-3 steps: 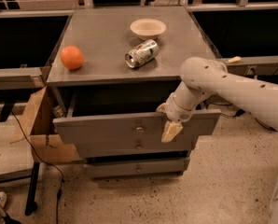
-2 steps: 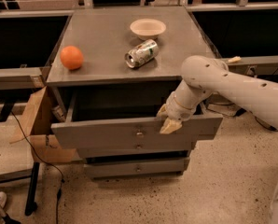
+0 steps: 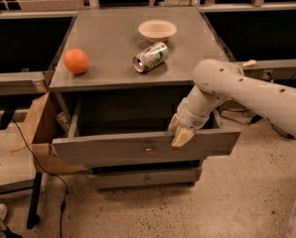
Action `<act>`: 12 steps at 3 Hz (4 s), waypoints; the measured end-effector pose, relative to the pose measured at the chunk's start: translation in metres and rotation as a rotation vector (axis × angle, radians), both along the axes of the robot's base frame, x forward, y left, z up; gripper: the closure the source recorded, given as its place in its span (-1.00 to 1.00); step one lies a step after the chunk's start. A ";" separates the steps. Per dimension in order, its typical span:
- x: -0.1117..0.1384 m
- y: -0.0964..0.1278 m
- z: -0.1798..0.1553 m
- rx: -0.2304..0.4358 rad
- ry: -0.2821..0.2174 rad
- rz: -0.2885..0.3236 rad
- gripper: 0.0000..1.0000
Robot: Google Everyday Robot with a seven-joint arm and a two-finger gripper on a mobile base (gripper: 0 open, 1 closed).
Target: Open top drawer
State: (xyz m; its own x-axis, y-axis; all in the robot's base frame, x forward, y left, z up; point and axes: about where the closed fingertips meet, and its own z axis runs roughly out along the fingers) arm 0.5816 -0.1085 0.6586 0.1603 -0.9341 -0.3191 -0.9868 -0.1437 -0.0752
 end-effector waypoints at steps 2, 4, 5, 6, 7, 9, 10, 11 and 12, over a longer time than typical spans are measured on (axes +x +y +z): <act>-0.008 -0.004 0.001 -0.002 0.009 -0.003 0.18; -0.033 -0.006 0.006 0.005 0.021 0.030 -0.75; -0.044 -0.007 0.008 0.007 0.028 0.050 -1.00; -0.050 -0.006 0.006 0.011 0.041 0.069 -1.00; -0.054 -0.008 0.000 -0.023 0.069 0.080 -1.00; -0.069 -0.033 -0.003 -0.116 0.115 0.065 -0.56; -0.075 -0.045 0.002 -0.140 0.118 0.053 -0.10; -0.079 -0.052 0.005 -0.156 0.126 0.049 0.36; -0.080 -0.053 0.006 -0.162 0.128 0.047 0.82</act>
Offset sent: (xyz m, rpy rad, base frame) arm -0.0445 -0.0248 0.0104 0.0010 0.0198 -0.0008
